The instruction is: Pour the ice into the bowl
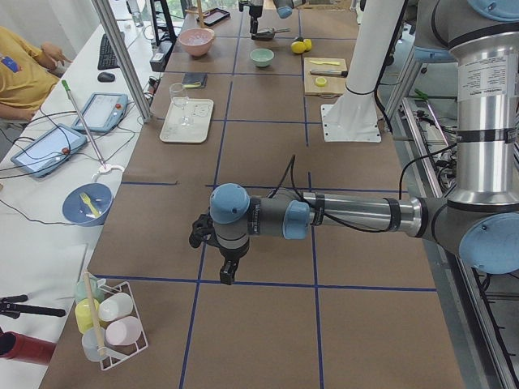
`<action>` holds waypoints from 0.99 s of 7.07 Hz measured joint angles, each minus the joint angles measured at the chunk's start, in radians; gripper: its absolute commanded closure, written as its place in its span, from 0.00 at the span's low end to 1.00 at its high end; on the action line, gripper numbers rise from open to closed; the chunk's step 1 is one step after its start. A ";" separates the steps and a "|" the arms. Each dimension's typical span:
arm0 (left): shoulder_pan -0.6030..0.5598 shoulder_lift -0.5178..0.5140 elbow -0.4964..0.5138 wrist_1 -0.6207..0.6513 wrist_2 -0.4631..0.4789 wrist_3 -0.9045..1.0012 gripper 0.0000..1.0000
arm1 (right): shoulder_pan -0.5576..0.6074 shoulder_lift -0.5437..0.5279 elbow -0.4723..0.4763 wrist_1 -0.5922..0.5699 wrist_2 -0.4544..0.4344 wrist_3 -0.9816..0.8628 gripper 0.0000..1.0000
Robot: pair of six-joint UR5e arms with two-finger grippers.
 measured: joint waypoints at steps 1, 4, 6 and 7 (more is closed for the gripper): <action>0.000 0.002 0.001 -0.001 0.000 0.000 0.00 | 0.105 0.004 0.028 -0.165 0.016 -0.155 0.00; 0.000 0.009 0.002 -0.003 -0.002 -0.001 0.00 | 0.248 -0.064 0.099 -0.471 0.004 -0.381 0.00; 0.000 0.003 0.002 -0.003 -0.001 -0.002 0.00 | 0.277 -0.089 0.094 -0.484 0.009 -0.385 0.00; 0.000 0.001 0.003 -0.003 0.000 -0.001 0.00 | 0.280 -0.093 0.092 -0.480 0.010 -0.386 0.00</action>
